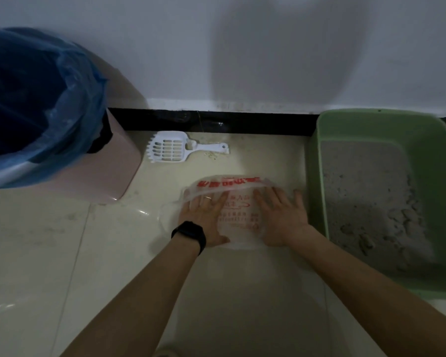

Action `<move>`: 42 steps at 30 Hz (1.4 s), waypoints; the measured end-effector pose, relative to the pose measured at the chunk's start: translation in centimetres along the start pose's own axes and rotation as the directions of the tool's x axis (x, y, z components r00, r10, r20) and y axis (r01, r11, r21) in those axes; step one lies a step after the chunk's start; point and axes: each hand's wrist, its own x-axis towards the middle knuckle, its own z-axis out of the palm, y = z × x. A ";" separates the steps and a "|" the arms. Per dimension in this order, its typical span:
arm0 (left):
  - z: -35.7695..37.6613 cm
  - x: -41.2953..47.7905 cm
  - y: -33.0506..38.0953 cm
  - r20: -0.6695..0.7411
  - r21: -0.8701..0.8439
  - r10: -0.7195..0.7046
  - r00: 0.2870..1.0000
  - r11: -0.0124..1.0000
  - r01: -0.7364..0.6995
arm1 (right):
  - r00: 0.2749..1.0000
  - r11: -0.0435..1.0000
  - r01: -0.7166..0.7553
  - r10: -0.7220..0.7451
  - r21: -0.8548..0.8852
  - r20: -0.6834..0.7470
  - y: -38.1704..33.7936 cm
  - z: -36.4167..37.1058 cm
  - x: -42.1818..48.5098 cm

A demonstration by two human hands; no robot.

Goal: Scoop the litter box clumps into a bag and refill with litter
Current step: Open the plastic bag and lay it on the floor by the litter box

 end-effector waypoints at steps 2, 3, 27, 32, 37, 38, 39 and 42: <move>-0.4 0.1 0.6 -0.023 -0.070 0.024 0.999 0.997 -0.026 | 0.996 0.999 0.030 -0.028 0.027 -0.080 -0.5 -0.5 0.1; -0.7 0.2 0.8 -0.078 -0.062 0.043 0.996 0.997 -0.048 | 0.987 0.998 0.055 -0.050 0.031 -0.154 -0.8 -0.8 0.2; -1.8 -2.6 0.4 -0.032 0.444 0.119 0.992 0.891 -0.093 | 0.970 0.972 0.233 -0.234 -0.012 -0.072 0.5 -0.8 0.3; -1.3 -3.2 -2.6 -0.004 0.393 -0.063 0.998 0.917 0.060 | 0.940 0.950 0.306 -0.292 0.062 -0.177 -0.3 -1.5 0.6; -2.1 -3.0 -3.3 -0.009 0.398 -0.081 0.997 0.914 0.078 | 0.975 0.976 0.213 -0.215 -0.044 -0.054 -1.0 -2.0 1.4; -2.3 -3.0 -3.3 -0.026 0.365 -0.042 0.999 0.930 0.049 | 0.971 0.974 0.225 -0.227 -0.025 -0.071 -1.3 -2.5 1.6; -2.3 -3.1 -3.2 -0.051 0.318 0.004 0.999 0.948 0.013 | 0.963 0.972 0.236 -0.233 0.011 -0.134 -1.6 -3.0 1.8; -2.3 -3.5 -2.8 -0.165 0.188 0.122 0.979 0.978 -0.091 | 0.857 0.968 0.202 -0.101 0.150 -0.505 -2.6 -5.3 3.4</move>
